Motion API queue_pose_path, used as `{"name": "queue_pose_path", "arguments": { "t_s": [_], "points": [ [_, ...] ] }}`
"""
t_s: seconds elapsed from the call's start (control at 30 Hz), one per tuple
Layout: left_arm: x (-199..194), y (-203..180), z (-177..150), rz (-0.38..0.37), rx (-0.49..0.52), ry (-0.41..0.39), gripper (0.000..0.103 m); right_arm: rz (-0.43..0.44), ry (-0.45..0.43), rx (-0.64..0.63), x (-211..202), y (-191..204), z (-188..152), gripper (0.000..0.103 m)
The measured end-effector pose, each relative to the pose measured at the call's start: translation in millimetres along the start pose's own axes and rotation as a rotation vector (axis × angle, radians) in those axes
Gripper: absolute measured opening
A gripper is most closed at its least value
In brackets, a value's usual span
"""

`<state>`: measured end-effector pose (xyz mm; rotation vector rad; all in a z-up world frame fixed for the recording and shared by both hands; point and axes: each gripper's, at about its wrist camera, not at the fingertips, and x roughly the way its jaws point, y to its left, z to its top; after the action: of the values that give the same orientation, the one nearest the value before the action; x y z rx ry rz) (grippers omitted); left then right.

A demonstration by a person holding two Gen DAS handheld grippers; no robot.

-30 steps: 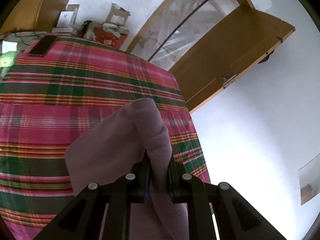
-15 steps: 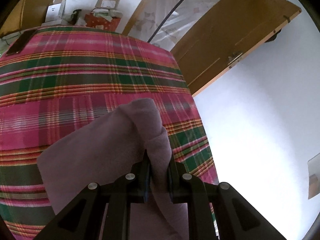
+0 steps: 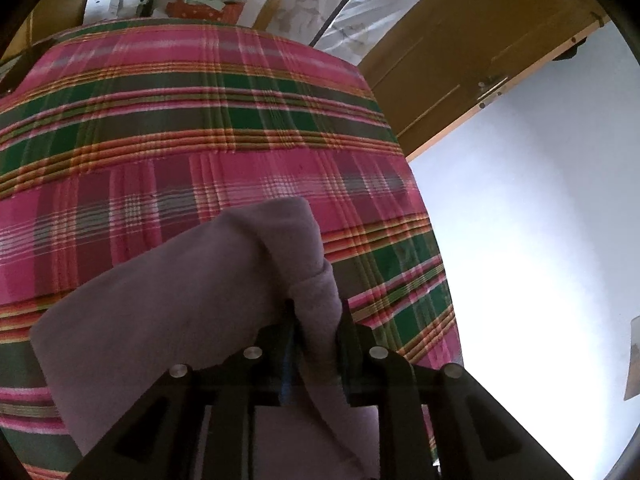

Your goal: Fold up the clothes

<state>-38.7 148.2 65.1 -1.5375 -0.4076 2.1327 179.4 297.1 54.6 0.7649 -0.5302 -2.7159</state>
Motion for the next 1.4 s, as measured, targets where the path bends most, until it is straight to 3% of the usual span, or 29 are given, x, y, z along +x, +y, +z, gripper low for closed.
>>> {"name": "queue_pose_path", "arguments": {
  "t_s": [0.3, 0.43, 0.53, 0.93, 1.13, 1.4],
  "points": [
    [22.1, 6.5, 7.0, -0.046, 0.008, 0.027, 0.028, -0.016, 0.039, 0.058, 12.4, -20.2, -3.5, 0.013],
    [21.2, 13.7, 12.1, -0.122, -0.019, 0.027, 0.028, -0.017, 0.055, 0.09, 16.6, -28.4, -4.7, 0.015],
    [10.6, 19.5, 14.5, -0.157, -0.023, -0.018, 0.028, -0.025, 0.061, 0.094, 17.1, -31.6, -6.7, 0.014],
    [-35.3, 66.6, -4.8, -0.115, -0.058, -0.107, 0.028, -0.028, 0.073, 0.171, 12.4, -47.1, -12.3, 0.014],
    [-58.5, 98.5, -17.4, -0.086, -0.111, -0.175, 0.028, -0.059, 0.077, 0.163, 5.6, -50.1, -13.7, 0.014],
    [-69.4, 140.9, -28.8, -0.113, -0.211, -0.214, 0.028, -0.144, 0.035, 0.083, -6.3, -41.3, -2.2, 0.015]
  ]
}}
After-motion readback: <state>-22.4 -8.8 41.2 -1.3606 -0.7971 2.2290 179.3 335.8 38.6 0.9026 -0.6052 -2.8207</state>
